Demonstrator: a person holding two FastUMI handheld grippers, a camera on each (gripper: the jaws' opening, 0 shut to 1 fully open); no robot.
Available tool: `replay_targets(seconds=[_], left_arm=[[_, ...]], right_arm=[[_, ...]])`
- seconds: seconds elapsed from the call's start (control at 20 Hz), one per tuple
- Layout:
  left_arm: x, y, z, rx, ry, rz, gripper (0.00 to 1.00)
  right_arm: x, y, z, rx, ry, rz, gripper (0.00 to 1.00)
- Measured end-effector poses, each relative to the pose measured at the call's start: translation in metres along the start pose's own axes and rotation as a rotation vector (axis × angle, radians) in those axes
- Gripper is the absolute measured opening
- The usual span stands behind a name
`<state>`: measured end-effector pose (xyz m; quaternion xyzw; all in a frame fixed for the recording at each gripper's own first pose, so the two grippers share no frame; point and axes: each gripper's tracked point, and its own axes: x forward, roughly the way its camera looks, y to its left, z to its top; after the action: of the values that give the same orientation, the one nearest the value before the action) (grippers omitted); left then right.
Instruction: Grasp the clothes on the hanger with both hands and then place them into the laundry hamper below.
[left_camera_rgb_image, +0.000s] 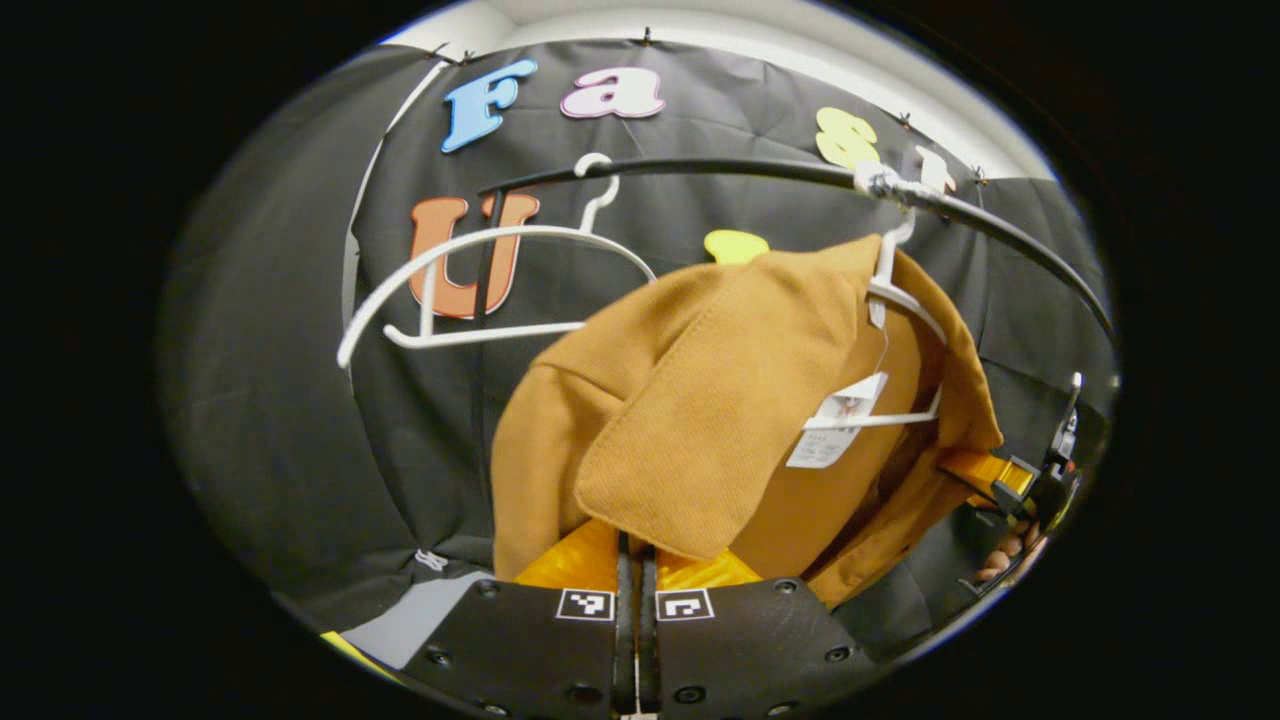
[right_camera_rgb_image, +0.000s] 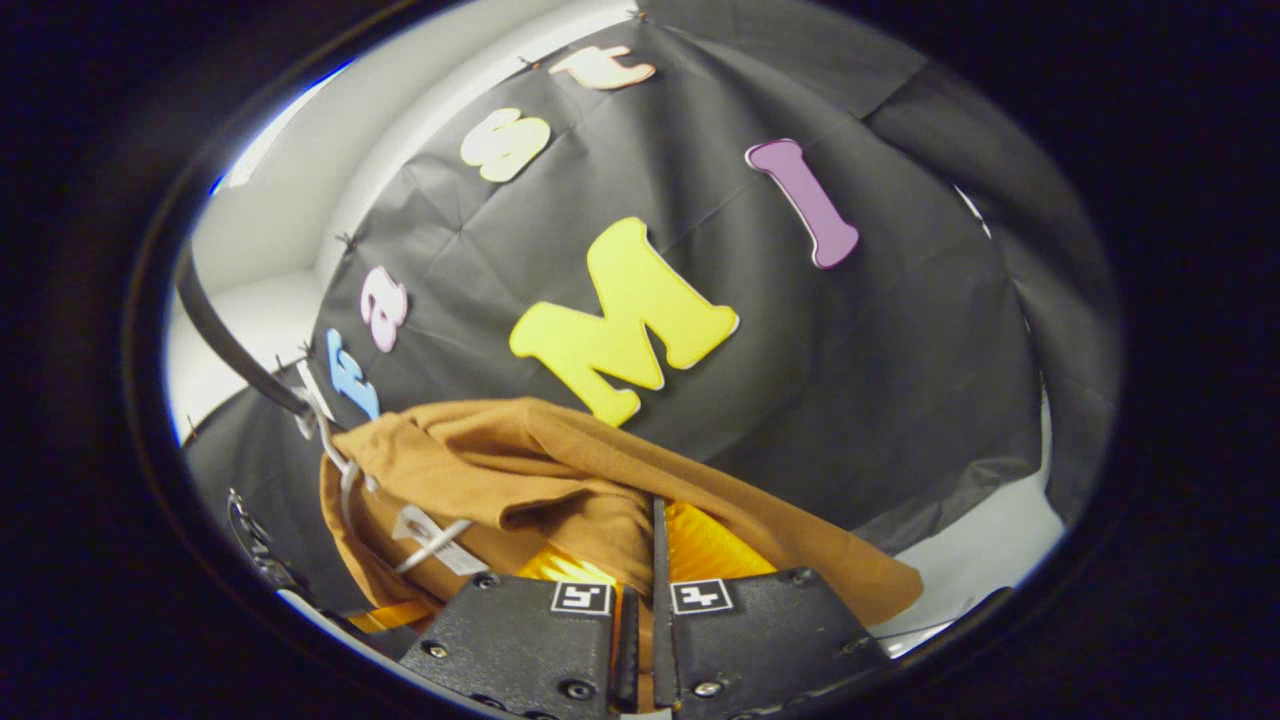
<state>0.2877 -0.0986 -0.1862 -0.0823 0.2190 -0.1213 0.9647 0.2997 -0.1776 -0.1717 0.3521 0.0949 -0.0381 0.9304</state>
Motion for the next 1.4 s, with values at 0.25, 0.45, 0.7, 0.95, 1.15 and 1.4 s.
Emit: replay_targets(seconds=[0.25,0.45,0.7,0.95,1.15,1.4], left_arm=[[-0.017,0.028,0.045,-0.018,-0.062,0.005,0.01],[-0.017,0.035,0.068,-0.089,-0.069,-0.055,0.01],[-0.015,0.043,0.085,-0.158,-0.062,-0.113,0.01],[-0.012,0.047,0.107,-0.186,-0.076,-0.163,0.00],[-0.002,0.054,0.118,-0.195,-0.073,-0.184,0.01],[0.011,0.073,0.109,-0.264,-0.024,-0.224,0.00]], right_arm=[[0.007,0.000,0.029,0.096,-0.043,0.037,0.08],[0.017,0.009,0.049,0.170,-0.055,0.095,0.08],[0.030,0.019,0.061,0.234,-0.034,0.162,0.08],[0.044,0.026,0.068,0.276,-0.003,0.207,0.08],[0.063,0.029,0.069,0.312,0.040,0.239,0.08],[0.095,0.021,0.043,0.305,0.139,0.208,0.08]])
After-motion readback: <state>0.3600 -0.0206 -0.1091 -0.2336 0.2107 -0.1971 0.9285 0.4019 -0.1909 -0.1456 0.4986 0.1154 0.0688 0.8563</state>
